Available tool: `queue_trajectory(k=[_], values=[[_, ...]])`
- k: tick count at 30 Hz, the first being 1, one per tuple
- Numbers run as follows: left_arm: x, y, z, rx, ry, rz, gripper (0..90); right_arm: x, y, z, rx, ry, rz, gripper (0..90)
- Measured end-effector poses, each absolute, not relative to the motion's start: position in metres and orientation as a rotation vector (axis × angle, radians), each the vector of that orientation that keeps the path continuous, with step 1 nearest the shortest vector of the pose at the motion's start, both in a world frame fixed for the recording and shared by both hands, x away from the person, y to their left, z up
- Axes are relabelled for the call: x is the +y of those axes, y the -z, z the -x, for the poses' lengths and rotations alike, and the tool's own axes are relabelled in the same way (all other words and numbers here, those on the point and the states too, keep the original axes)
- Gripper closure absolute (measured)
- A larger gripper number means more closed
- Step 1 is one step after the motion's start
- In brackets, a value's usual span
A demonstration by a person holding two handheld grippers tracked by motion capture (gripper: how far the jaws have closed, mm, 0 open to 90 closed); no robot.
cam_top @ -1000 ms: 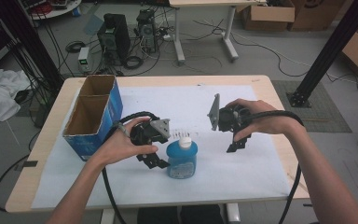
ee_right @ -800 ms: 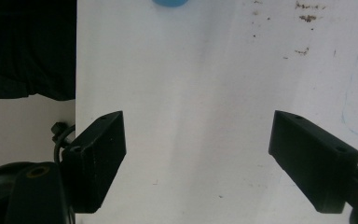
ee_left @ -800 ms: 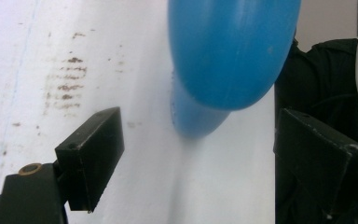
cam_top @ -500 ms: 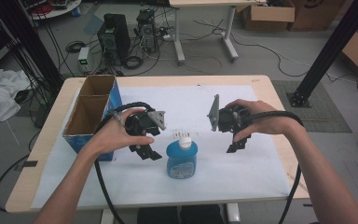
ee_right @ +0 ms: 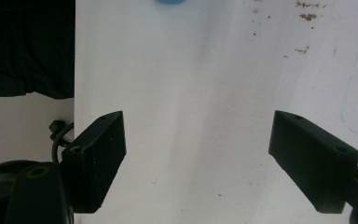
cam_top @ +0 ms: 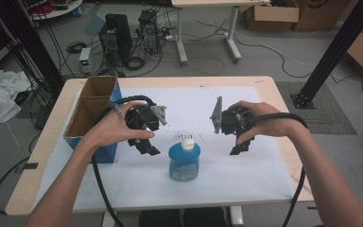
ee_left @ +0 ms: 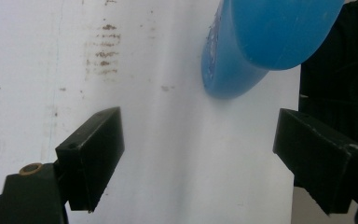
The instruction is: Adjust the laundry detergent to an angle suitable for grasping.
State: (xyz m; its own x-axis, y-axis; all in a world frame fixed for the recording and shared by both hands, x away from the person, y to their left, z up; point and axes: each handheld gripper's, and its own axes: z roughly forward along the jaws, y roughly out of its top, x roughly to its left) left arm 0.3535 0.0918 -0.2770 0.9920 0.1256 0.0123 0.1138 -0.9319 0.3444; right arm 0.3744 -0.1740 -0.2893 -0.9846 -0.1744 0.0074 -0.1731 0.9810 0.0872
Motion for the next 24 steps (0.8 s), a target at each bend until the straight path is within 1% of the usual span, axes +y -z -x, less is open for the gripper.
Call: queue_trajectory(k=[16,24], values=[[0.0958,0.2725,-0.3606,0.175,-0.050,-2.833,17.1,-0.1732,0.2905,-0.3763,-3.109,0.130,-0.277,18.9],[0.0987,0.2754,-0.3629,0.186,-0.054,-2.927,17.2,-0.1732,0.2914,-0.3776,-3.111,0.121,-0.271,18.9]])
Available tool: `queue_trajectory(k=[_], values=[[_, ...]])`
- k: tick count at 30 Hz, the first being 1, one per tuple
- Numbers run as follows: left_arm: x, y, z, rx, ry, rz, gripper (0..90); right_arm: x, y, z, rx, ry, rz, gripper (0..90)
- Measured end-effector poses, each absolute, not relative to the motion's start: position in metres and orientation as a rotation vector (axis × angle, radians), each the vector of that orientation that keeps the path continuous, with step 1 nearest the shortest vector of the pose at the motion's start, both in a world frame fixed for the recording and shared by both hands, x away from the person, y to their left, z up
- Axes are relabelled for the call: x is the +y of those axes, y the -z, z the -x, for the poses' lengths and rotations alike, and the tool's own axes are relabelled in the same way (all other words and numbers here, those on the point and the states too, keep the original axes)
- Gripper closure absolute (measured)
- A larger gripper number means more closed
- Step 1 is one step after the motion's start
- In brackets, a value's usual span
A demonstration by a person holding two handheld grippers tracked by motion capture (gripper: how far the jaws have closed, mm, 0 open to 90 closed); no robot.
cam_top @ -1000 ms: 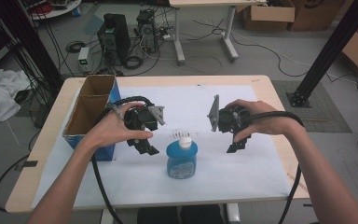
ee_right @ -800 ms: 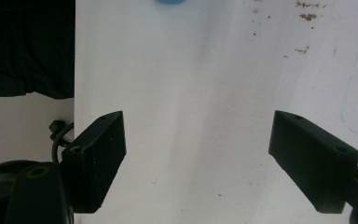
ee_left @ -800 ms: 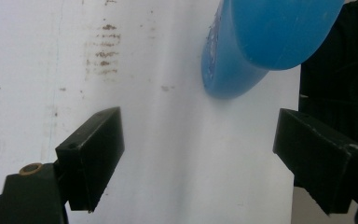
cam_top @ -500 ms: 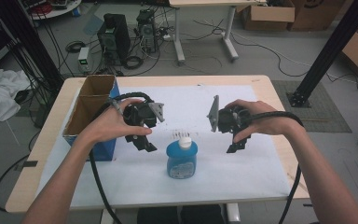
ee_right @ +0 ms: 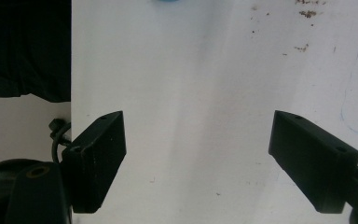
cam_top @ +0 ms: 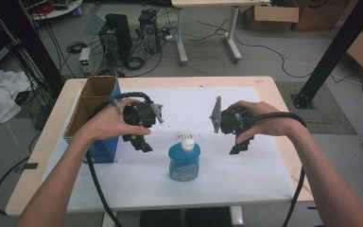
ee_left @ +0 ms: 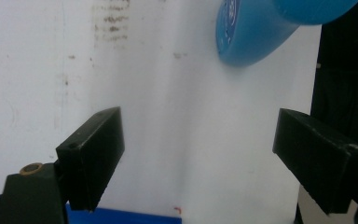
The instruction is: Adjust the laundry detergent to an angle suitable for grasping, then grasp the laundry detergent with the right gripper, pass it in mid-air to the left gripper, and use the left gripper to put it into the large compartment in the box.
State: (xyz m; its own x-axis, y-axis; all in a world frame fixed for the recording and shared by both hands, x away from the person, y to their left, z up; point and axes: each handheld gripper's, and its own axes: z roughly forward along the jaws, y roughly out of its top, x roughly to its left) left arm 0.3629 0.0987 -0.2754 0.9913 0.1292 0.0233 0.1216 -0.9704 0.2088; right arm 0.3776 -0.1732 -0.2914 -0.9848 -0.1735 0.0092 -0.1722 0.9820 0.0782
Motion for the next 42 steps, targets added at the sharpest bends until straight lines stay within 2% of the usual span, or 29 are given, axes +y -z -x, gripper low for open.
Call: queue_trajectory(k=[5,14,42], values=[[0.1008,0.2782,-0.3615,0.190,-0.055,-2.989,17.4,-0.1716,0.2915,-0.3773,-3.115,0.122,-0.272,18.8],[0.1068,0.2703,-0.3590,0.193,-0.057,-3.001,17.4,-0.1706,0.2913,-0.3761,-3.115,0.123,-0.277,18.8],[0.1069,0.2757,-0.3567,0.177,-0.041,-2.952,17.4,-0.1773,0.2882,-0.3720,-3.131,0.220,-0.237,18.9]])
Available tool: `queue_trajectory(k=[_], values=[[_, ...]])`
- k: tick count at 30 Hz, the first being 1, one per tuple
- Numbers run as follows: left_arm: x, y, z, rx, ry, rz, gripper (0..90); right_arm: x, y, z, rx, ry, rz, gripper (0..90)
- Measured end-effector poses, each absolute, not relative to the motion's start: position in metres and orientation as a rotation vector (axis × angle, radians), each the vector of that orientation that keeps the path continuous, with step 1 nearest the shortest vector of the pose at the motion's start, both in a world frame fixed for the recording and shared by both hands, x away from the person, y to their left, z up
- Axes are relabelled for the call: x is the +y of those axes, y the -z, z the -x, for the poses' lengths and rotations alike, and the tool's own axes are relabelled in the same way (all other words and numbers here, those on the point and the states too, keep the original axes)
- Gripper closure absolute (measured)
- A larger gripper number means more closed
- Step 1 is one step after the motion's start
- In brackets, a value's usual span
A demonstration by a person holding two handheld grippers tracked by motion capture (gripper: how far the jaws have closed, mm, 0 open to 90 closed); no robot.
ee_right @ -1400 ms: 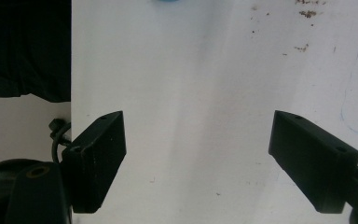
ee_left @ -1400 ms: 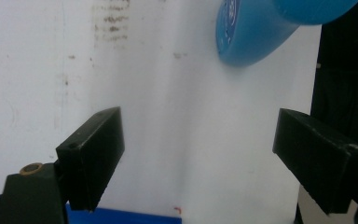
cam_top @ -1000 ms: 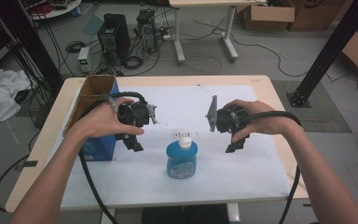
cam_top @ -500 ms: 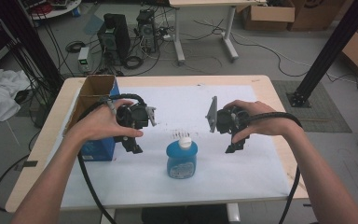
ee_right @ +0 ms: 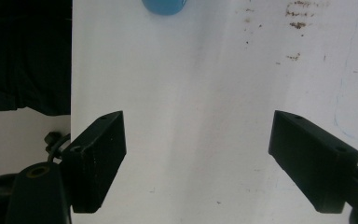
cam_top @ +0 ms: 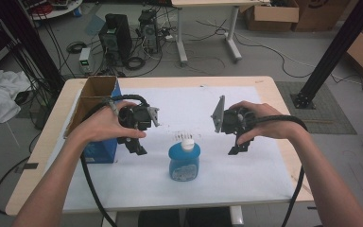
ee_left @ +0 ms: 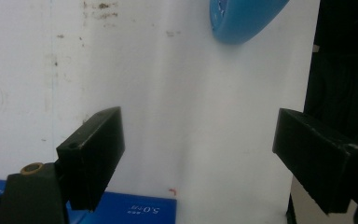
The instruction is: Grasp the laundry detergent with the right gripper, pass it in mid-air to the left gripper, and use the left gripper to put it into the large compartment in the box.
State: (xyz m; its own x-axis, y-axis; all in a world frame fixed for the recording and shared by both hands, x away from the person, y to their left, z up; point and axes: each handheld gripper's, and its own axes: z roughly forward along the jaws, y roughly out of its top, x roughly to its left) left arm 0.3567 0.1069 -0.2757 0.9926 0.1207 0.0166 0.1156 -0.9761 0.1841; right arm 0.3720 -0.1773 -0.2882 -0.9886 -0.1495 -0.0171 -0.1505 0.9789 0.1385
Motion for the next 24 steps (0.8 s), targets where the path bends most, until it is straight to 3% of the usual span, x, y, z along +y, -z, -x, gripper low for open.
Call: queue_trajectory(k=[24], values=[[0.107,0.277,-0.353,0.170,-0.045,-2.941,17.4,-0.178,0.304,-0.355,3.139,-0.489,0.196,18.3]])
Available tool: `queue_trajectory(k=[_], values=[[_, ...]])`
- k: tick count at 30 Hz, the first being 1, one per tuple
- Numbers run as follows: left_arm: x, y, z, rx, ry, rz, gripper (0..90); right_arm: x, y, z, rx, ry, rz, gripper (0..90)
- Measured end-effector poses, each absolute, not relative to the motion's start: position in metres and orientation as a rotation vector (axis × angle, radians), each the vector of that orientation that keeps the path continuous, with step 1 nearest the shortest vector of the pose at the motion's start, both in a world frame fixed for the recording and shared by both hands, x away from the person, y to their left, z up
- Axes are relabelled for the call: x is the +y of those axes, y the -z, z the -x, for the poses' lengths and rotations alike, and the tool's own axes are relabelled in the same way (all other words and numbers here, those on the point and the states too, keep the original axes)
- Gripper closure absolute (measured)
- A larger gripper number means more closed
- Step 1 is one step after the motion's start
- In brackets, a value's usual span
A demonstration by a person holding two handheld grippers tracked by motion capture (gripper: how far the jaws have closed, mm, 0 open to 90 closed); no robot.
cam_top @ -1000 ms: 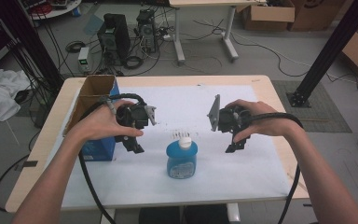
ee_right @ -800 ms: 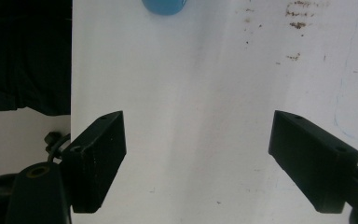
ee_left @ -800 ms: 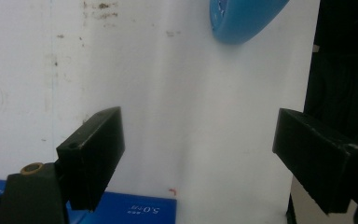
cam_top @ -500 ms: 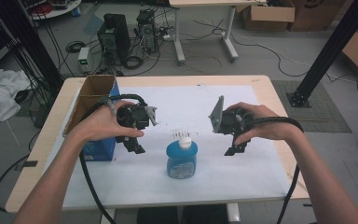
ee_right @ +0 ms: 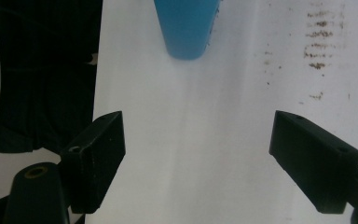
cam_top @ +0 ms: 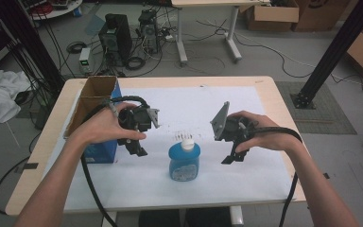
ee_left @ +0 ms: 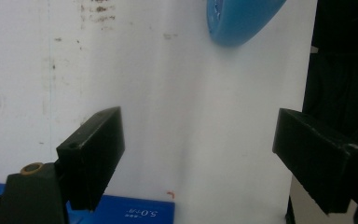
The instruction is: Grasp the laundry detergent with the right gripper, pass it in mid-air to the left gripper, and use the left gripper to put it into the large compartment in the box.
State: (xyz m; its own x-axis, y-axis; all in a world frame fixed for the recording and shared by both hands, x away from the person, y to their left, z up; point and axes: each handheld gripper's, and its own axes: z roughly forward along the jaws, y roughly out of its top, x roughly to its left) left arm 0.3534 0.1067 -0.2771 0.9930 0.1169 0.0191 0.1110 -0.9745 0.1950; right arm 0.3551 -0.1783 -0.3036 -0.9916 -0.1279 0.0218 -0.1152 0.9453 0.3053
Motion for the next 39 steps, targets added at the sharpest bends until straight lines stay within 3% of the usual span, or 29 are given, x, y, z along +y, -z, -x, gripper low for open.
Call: queue_trajectory(k=[39], values=[[0.110,0.279,-0.350,0.180,-0.036,-2.930,17.4,-0.159,0.367,-0.333,-2.847,1.213,0.041,19.5]])
